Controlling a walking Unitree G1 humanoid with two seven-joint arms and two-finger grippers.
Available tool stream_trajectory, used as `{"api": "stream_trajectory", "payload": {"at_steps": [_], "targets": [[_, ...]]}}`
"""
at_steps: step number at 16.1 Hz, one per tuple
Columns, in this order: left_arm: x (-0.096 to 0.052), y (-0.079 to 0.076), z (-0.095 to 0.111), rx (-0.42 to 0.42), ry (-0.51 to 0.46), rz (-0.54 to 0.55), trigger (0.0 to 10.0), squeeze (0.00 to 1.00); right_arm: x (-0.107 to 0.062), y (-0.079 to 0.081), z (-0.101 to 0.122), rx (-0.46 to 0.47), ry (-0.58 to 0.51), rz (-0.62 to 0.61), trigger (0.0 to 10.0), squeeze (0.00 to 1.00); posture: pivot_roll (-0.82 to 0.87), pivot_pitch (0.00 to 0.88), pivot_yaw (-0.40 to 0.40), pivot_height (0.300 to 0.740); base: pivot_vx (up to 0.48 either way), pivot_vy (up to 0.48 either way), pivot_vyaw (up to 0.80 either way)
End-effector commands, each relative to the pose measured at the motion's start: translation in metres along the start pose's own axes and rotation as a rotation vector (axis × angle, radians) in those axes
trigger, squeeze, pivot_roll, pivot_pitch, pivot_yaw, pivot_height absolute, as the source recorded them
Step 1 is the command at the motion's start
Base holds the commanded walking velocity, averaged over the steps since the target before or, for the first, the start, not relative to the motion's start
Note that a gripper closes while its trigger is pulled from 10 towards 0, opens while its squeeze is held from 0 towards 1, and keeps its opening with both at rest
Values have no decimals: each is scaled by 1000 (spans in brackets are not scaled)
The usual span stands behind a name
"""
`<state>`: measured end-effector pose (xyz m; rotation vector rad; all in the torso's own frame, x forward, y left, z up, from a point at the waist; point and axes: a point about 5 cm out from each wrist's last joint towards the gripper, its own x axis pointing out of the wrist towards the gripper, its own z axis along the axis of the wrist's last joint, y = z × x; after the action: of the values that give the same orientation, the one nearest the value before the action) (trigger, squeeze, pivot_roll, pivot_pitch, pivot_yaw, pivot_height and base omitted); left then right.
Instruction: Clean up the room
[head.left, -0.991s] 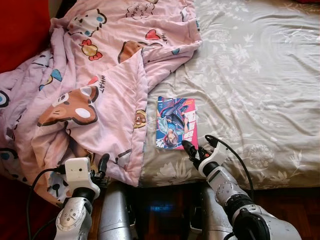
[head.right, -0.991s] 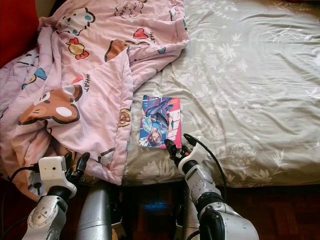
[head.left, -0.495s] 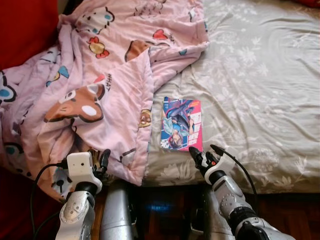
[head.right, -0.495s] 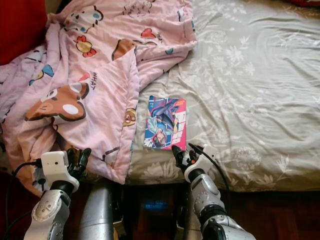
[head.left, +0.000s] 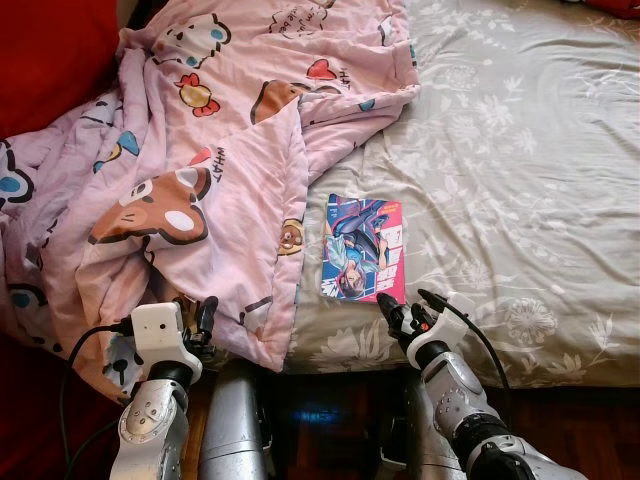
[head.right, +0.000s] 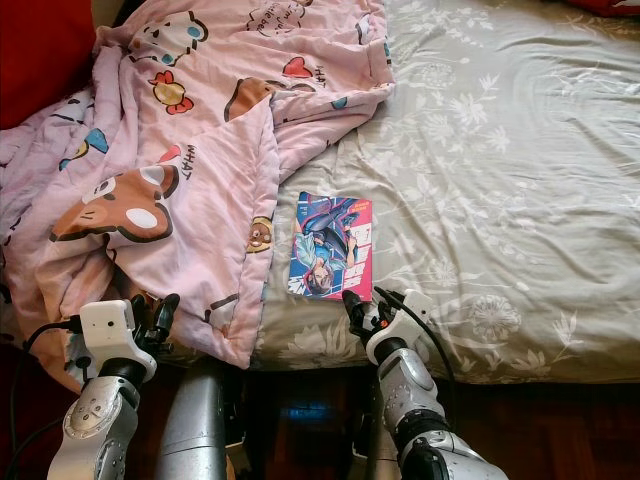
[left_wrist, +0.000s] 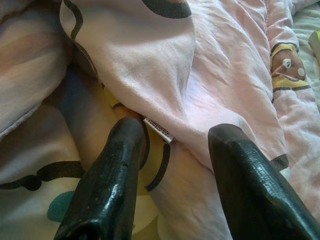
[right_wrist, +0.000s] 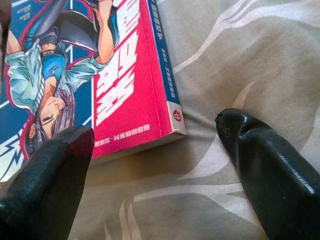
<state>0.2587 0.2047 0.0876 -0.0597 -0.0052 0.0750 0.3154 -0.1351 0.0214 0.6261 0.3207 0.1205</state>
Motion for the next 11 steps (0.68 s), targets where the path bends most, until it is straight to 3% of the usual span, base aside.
{"api": "stream_trajectory", "payload": {"at_steps": [1,6,11], "targets": [[-5,4,-10,-4,38,16,10000,0,-7,-9,-11,32,14,-33,10000,0,136,277,-43,589,0,0,0],[-6,5,-11,-5,35,21,10000,0,-2,6,7,9,-115,58,10000,0,130,275,-49,589,0,0,0],[-6,6,-11,-6,34,24,10000,0,2,18,11,7,-149,118,10000,0,128,271,-50,589,0,0,0]]}}
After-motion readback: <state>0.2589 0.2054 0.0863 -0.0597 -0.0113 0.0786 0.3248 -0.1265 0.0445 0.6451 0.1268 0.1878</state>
